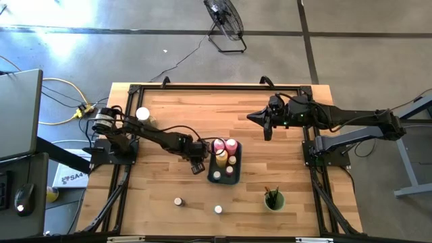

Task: Pick & Place Paint Supplies
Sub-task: Put the black and silver paint brush into the green cup

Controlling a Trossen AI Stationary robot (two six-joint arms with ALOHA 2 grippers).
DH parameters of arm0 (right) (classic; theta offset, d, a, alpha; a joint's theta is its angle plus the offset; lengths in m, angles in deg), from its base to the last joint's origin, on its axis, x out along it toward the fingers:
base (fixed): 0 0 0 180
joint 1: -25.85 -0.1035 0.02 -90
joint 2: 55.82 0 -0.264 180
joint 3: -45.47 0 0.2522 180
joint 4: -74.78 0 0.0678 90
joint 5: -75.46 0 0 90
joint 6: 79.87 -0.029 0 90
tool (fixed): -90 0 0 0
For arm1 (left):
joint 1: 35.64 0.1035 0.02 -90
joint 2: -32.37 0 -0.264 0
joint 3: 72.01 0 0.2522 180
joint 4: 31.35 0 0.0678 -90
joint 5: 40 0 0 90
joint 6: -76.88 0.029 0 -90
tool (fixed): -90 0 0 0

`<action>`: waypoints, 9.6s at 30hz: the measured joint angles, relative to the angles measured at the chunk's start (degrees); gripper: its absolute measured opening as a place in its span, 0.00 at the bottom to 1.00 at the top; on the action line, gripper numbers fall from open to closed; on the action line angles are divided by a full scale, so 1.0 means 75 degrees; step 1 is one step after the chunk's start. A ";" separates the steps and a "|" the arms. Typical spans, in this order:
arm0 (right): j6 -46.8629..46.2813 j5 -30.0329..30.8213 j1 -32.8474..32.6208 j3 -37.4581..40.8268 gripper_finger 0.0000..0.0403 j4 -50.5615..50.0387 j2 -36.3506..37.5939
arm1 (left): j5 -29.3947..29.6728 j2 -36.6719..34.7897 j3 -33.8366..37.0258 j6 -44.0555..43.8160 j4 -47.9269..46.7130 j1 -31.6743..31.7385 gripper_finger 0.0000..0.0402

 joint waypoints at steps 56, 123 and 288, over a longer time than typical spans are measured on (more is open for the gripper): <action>0.1743 -0.0453 0.0064 0.0000 0.01 0.0006 0.0000 | 0.0117 -0.0143 0.0044 -0.1325 0.0076 0.0015 0.00; 1.0873 0.2368 -0.0559 -0.0003 0.01 0.4052 -0.1951 | -0.1377 -0.2405 -0.5636 -0.0391 -0.4896 0.2212 0.00; 0.1432 0.0156 -0.0037 -0.0003 0.02 -0.0575 0.2687 | -0.3349 -0.1990 -0.5450 0.0465 -0.1371 0.3087 0.40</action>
